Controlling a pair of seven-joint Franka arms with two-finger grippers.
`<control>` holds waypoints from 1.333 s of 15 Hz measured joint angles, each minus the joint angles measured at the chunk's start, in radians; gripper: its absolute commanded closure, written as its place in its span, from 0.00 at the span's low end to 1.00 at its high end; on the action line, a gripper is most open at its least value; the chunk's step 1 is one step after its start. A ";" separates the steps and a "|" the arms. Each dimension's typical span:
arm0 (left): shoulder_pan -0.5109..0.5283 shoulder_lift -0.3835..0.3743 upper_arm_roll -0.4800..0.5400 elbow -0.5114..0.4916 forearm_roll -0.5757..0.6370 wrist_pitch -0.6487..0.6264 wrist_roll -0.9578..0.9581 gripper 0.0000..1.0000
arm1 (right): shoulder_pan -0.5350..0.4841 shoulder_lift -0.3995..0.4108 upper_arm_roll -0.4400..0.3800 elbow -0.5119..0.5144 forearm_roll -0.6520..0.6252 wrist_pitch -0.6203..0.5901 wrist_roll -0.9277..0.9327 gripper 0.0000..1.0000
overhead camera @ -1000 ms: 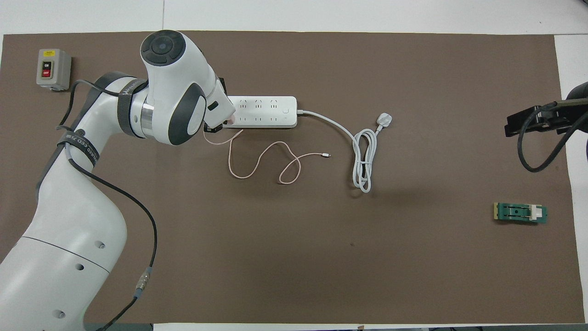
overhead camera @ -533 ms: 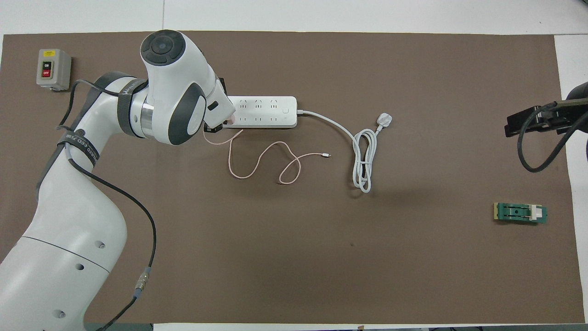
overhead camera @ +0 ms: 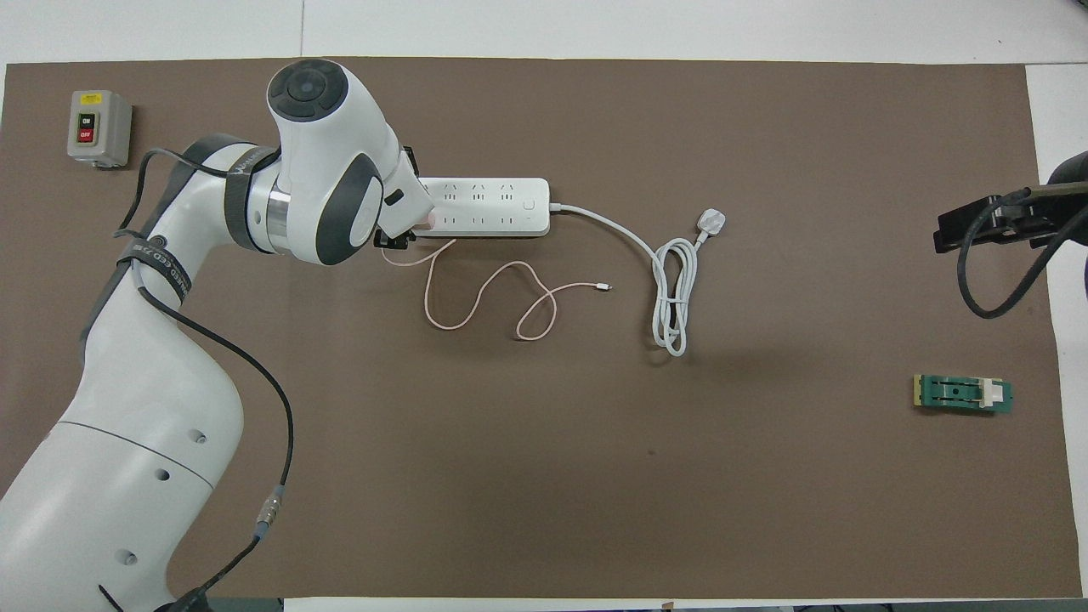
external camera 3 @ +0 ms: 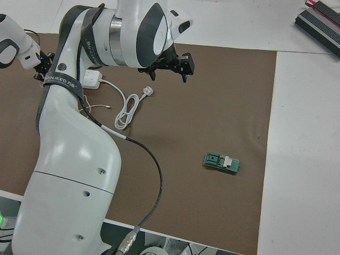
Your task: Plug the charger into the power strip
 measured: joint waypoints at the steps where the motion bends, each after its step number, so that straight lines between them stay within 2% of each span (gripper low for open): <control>1: 0.001 0.005 0.000 0.001 0.000 0.000 0.001 0.00 | 0.000 0.000 0.000 0.000 0.000 0.000 0.000 0.00; 4: 0.006 0.005 0.000 0.010 -0.016 0.000 0.002 0.00 | 0.000 0.000 0.000 0.000 0.000 0.000 0.000 0.00; 6: 0.006 0.002 0.000 0.023 -0.069 0.000 -0.004 0.00 | 0.000 0.000 0.000 0.000 0.000 0.000 0.000 0.00; 8: 0.007 -0.016 0.004 0.027 -0.135 -0.019 -0.070 0.00 | 0.000 0.000 0.000 0.000 0.000 0.000 0.000 0.00; 11: 0.011 -0.052 0.012 0.029 -0.166 -0.051 -0.164 0.00 | 0.000 0.000 0.000 0.000 0.000 0.000 0.000 0.00; 15: 0.035 -0.153 0.045 0.038 -0.168 -0.186 -0.258 0.00 | 0.000 0.000 0.000 0.000 0.000 0.000 0.000 0.00; 20: 0.176 -0.301 0.082 0.038 -0.146 -0.415 -0.467 0.00 | 0.000 0.000 0.000 0.000 0.000 0.000 0.000 0.00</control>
